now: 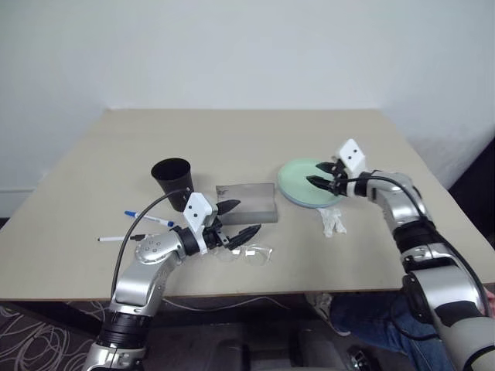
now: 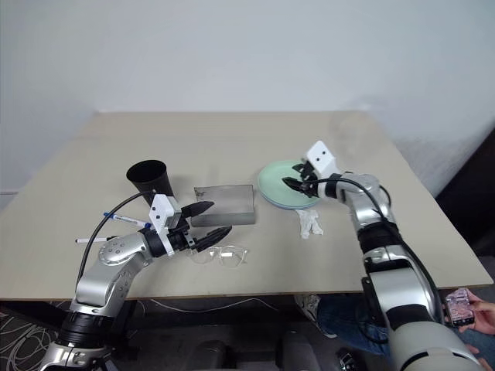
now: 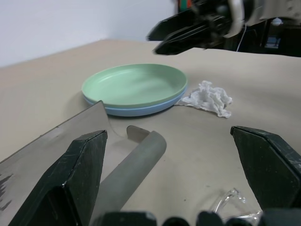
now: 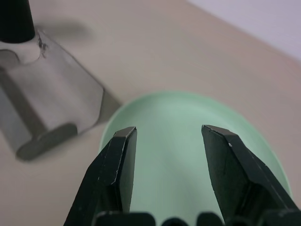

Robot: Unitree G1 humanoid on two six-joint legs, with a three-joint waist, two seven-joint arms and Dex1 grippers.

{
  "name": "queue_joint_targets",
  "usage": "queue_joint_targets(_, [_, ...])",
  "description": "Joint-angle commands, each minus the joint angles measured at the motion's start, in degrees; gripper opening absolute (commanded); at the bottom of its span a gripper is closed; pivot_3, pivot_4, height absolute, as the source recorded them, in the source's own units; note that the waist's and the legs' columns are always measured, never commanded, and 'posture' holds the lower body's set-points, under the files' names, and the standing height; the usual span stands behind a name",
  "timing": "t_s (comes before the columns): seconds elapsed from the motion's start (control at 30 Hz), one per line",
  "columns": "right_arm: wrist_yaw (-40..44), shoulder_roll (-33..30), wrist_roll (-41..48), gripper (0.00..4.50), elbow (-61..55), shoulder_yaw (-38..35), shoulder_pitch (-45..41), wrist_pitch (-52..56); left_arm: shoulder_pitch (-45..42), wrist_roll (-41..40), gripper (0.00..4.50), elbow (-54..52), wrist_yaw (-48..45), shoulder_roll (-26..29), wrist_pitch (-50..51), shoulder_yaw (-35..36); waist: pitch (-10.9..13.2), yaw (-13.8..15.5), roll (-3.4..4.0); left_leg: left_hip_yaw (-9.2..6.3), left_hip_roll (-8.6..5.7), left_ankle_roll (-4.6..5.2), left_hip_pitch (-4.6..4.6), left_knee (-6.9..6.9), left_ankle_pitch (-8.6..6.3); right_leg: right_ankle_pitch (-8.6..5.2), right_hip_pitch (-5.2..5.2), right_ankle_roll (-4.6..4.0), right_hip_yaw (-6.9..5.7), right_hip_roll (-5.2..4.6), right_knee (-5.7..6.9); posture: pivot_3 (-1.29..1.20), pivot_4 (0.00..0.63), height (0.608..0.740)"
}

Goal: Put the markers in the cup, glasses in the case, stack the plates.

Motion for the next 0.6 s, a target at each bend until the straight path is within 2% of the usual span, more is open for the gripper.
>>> queue_joint_targets(0.03, [4.3,-4.1,3.2,2.96,-5.9,-2.5,1.8,5.5,-1.7,0.0,4.5,-0.6,-0.1,-0.2,-1.0,0.1,0.0,-0.1,0.01,0.01,0.0,0.0,0.0,0.0,0.0,0.0,0.0,0.01,0.01,0.0,-0.02,0.0,0.0,0.721])
queue_joint_targets(0.17, [6.4,-7.8,4.4,4.34,-10.3,-3.1,5.3,9.9,-2.2,0.1,4.5,0.1,-0.3,-0.5,-1.4,-0.2,0.0,-0.3,0.03,0.03,0.03,0.0,0.07,0.0,-0.01,0.0,-0.01,0.0,0.06,0.01,0.01,0.0,0.0,0.721])
queue_joint_targets(0.2, [6.7,-8.5,4.5,4.43,-11.0,-3.1,6.1,10.9,-2.4,0.1,4.5,0.4,-0.4,-0.6,-1.5,-0.3,0.0,-0.3,0.05,0.04,0.04,0.0,0.09,0.0,-0.01,-0.01,-0.01,-0.03,0.06,0.03,0.04,0.0,0.0,0.721])
queue_joint_targets(0.37, [9.3,-10.1,6.2,4.43,-15.5,-2.3,9.6,16.0,-3.1,0.3,4.5,1.3,-0.7,-0.9,-2.0,-0.7,0.0,-0.2,0.04,0.01,0.05,0.0,0.13,0.01,0.0,-0.06,0.0,-0.11,0.03,0.09,0.07,0.0,0.0,0.721])
queue_joint_targets(0.6, [6.1,-7.0,5.4,4.43,-18.9,0.0,12.2,19.2,-3.6,0.4,4.5,2.1,-1.0,-1.2,-2.4,-0.8,0.0,-0.2,0.04,0.01,0.03,0.0,0.07,0.13,0.0,-0.05,0.0,-0.1,0.04,0.08,0.04,0.0,0.0,0.721])
